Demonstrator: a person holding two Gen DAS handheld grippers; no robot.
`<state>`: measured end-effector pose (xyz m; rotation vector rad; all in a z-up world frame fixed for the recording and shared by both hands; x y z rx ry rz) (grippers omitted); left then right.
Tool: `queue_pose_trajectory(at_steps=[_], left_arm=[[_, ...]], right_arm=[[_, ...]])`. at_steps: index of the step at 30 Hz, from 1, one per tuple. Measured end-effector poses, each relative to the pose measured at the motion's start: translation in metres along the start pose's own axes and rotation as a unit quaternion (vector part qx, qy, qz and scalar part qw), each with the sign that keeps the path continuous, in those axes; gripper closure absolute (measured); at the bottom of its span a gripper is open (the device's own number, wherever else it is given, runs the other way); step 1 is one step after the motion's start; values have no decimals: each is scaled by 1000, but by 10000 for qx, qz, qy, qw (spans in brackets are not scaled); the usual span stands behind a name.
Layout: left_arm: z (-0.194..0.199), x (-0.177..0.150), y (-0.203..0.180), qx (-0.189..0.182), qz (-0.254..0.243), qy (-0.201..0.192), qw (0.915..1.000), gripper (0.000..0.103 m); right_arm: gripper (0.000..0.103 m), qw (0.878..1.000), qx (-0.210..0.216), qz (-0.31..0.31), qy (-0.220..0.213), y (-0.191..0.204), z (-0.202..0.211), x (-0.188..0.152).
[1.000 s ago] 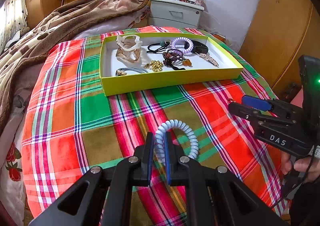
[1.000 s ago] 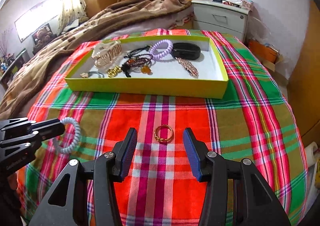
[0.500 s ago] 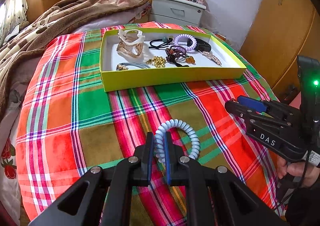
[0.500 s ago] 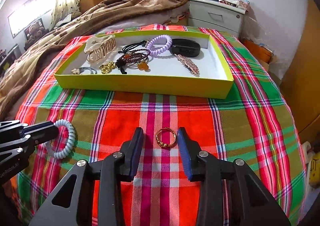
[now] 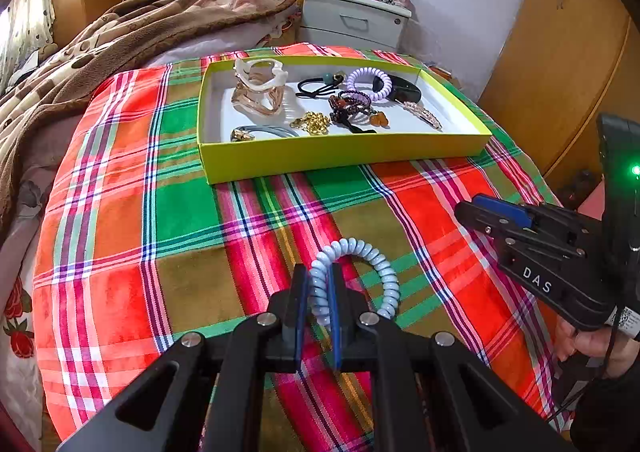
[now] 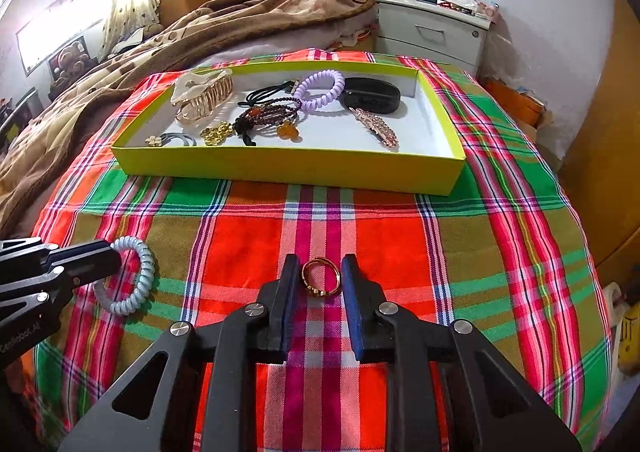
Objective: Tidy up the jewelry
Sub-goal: 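Carry the coil tie with the left tool while the right tool carries the ring to the box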
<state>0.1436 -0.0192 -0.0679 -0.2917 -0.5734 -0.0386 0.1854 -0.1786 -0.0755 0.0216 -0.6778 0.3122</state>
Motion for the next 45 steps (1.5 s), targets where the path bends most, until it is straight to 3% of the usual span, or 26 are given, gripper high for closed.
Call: queue_pose_trajectory(at_steps=[11,29,37,45], left_arm=[[9,13,-2,10,-4,-170,9999,93],[27,75,-19,26,-80,-735,9973,92],[8,108,-32,-130,-89,-774,9969,93],[-31,121,-42,-224,-10,-459,9987,93]], right_arm=[[81,9996,-14,82,-269,1,16,8],[81,9968,14,82,-796,-18,36,57],[81,9970,96,5,-774,-38,17,79],[81,9982,254,12,-538,-52,-15,90]])
Point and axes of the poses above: each gripper's, at about its wrist camera, not at the fingertips, and z roughly against the way its jaws point, y to its left, x to its top, the point moved 6 cm from there along -z, roughly the way its jaws point, and after that the axes turned 10 degrees about z, right-handed, at the moved point
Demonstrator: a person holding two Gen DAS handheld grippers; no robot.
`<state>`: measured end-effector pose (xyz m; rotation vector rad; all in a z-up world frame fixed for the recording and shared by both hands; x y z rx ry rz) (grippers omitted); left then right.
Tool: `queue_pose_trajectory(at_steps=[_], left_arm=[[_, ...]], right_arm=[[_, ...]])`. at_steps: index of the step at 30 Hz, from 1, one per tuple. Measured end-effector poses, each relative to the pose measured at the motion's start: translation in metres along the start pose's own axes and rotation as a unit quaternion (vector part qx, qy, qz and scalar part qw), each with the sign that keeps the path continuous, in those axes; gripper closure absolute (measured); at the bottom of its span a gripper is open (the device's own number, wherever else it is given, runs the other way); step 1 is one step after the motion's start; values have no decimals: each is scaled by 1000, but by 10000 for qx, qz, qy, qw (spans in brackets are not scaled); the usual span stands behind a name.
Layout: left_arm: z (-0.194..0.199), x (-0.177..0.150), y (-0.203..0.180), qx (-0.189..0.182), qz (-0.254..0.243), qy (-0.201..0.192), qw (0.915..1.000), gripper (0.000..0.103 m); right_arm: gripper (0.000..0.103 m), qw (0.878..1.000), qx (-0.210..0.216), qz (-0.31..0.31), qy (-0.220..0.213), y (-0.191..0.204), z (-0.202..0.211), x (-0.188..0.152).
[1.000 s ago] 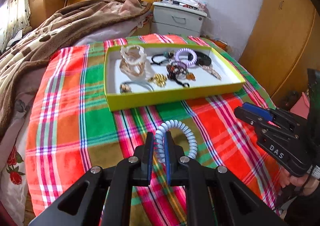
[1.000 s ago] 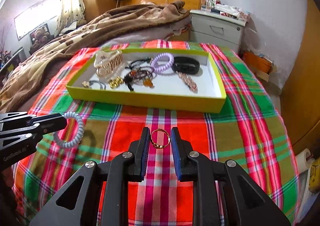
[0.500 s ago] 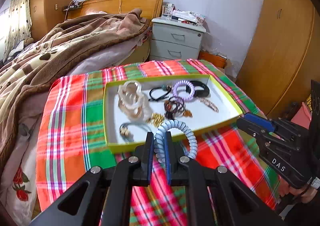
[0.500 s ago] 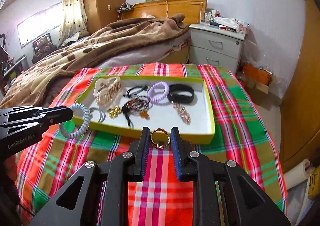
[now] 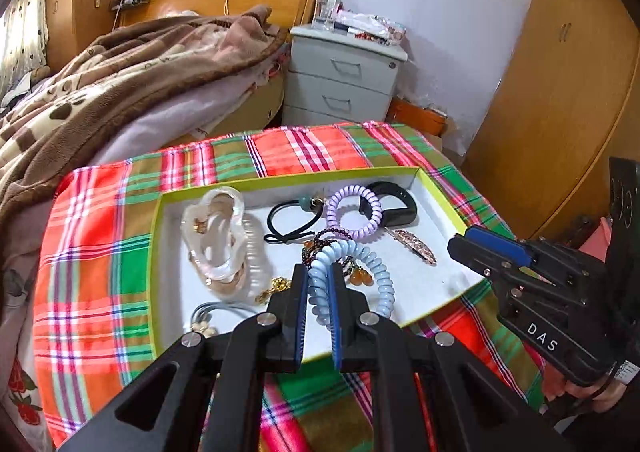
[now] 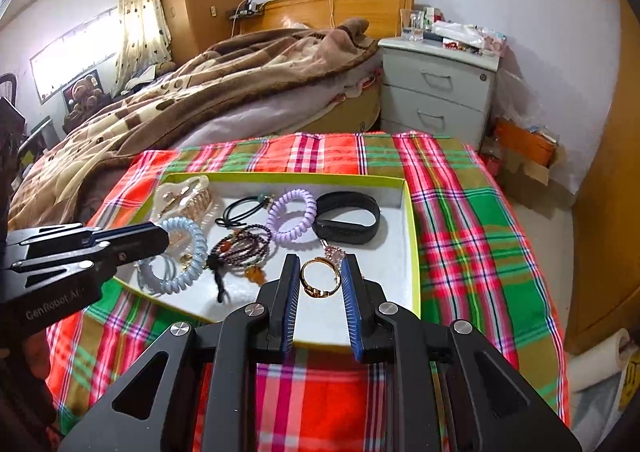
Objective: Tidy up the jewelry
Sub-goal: 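Carry the coil tie with the left tool while the right tool carries the ring to the box, then open the left tool to drop the coil tie while the right tool releases the ring in the box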
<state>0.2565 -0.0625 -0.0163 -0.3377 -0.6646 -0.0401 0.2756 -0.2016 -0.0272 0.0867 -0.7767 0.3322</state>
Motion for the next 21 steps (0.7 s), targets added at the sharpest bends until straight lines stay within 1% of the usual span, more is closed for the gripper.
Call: queue_pose_trajectory(at_steps=[5,7,9,13,17,21], left_arm=[[-18,-4,1,109,-36,145,9998,93],[-25,-6,3,138,-10,243,9996,93],[-27,-7,5,164,19,256,9995,93],[-30,-8,6,228,8,285,9993,92],[-34,-10,9,232,102,372,9990,92],[-34,-12,8,193,96,384,9990,92]], right_arm=[[81,9993,274,44,241,1,-18,-5],[81,9990,314,74,313,2,-25,-7],[81,9985,350,129,391,3,-30,-9],[81,9977,365,251,522,7,-38,-11],[81,9968,325,330,648,9,-42,-13],[81,9969,276,344,656,7,-43,-14]])
Point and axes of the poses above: each gripper's, at about its wrist camera, not at the fingertips, and z roughly against the way its jaws point, y to its left, x to its top, the point moved 6 cm from there along -z, roughly the way its jaws point, and after that the axes turned 10 degrees about z, right-handed, at the moved point
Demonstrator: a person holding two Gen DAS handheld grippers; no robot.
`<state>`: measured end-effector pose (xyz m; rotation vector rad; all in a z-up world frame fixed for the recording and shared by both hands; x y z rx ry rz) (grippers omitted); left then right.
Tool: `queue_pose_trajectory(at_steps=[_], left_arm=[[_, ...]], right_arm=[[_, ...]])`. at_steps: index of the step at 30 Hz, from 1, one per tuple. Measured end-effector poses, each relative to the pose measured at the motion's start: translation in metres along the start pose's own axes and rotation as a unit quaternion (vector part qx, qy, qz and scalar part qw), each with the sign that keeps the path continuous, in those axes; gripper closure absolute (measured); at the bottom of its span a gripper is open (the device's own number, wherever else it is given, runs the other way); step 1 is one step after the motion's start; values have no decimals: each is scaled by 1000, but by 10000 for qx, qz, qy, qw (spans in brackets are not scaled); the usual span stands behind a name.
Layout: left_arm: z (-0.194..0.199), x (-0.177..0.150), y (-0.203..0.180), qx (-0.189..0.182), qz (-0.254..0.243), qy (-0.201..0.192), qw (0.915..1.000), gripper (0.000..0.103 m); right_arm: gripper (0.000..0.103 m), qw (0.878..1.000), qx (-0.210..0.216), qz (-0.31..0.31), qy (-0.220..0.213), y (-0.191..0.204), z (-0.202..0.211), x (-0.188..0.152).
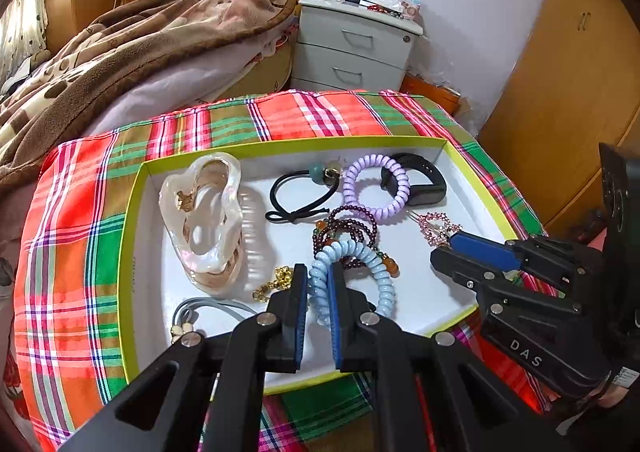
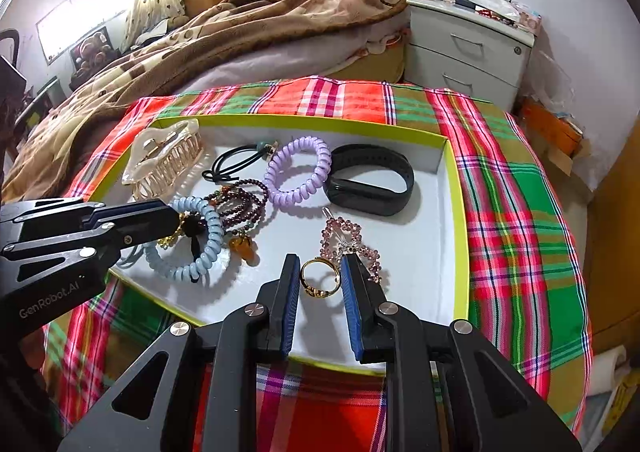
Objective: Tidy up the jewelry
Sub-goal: 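Open the left tool to drop the coil tie while the right tool releases the ring in the box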
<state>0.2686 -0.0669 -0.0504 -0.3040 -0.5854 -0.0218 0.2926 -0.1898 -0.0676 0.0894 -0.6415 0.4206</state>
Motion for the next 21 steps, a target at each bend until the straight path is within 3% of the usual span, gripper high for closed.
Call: queue_pose_trajectory(at_steps=[4,10,16,21], left_arm=[[-1,-2,1,5,29,55,10000,92],[-5,-4,3,42,60,123,9999,77],[-2,-5,2,32,79,95,9999,73],[0,-4,3,114,85,86,9999,67]], right_arm=[[81,10000,-63,27,22,1,-1,1],[81,10000,-88,-23,19,0,-1,2],[81,9999,-110,-121,12,-3,0,2],[69,9997,-65,-215,-65,-4,4,1]])
Point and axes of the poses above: each gripper's, at about its wrist camera, not at the fingertips, and z roughly against the way its jaws point, y to its left, x to its top, the point moved 6 cm from there along -z, roughly the way its jaws point, and after that the axes turned 10 degrees about z, right-handed, at the moved point
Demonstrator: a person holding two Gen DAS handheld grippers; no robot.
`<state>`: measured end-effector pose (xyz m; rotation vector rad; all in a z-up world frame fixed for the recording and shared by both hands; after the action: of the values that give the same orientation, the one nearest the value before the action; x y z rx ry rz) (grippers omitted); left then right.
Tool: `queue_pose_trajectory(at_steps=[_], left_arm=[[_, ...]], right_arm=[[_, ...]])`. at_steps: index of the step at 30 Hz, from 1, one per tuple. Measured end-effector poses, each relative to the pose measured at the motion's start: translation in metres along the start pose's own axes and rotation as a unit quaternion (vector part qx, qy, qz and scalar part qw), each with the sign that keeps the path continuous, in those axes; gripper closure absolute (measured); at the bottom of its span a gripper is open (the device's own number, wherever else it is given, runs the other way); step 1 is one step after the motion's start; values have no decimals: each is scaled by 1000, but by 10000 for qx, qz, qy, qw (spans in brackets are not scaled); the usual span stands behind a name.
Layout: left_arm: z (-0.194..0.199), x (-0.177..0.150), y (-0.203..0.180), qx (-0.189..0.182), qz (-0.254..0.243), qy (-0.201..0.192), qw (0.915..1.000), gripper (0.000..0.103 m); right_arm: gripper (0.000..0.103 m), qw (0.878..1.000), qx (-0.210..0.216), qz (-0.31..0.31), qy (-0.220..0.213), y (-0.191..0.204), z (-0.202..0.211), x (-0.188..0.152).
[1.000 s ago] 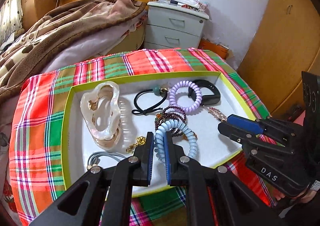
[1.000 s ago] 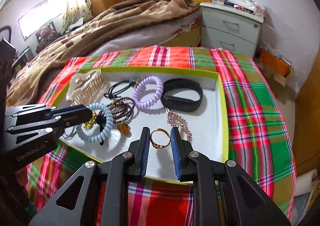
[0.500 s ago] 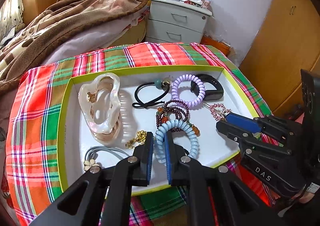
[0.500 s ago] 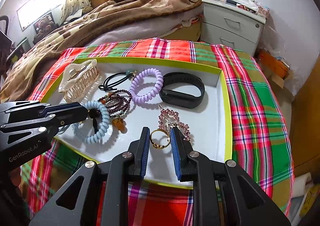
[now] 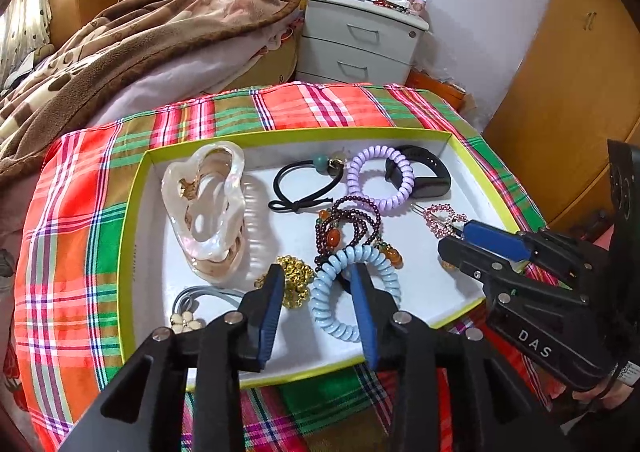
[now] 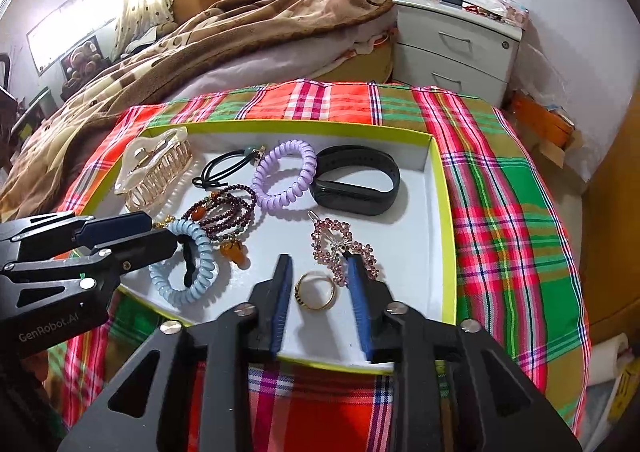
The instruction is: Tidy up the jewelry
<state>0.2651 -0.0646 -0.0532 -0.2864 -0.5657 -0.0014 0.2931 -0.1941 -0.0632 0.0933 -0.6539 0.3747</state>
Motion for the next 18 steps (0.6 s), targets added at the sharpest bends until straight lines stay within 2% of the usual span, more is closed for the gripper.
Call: queue_pose_trajectory(at_steps=[13,18], left_arm=[[21,-4,-2,136,47,-192,9997,61],[40,-6,1,460,124,-591,9971,61]], right_arm=[[69,9995,-34,-144,-283,1,25,0],[69,9980,-162,-282,-550,4,48,-5]])
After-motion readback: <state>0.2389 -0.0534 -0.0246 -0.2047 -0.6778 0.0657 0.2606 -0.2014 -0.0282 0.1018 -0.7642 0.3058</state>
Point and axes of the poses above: each gripper's, at about its wrist camera, not at the fingertips, and z roughly against the way its jaws point, y to its left, x to its top, the point moved 6 cm from there along -z, roughly the way its jaws point, and after that the axes turned 10 degrees about z, right-handed, at the moved point
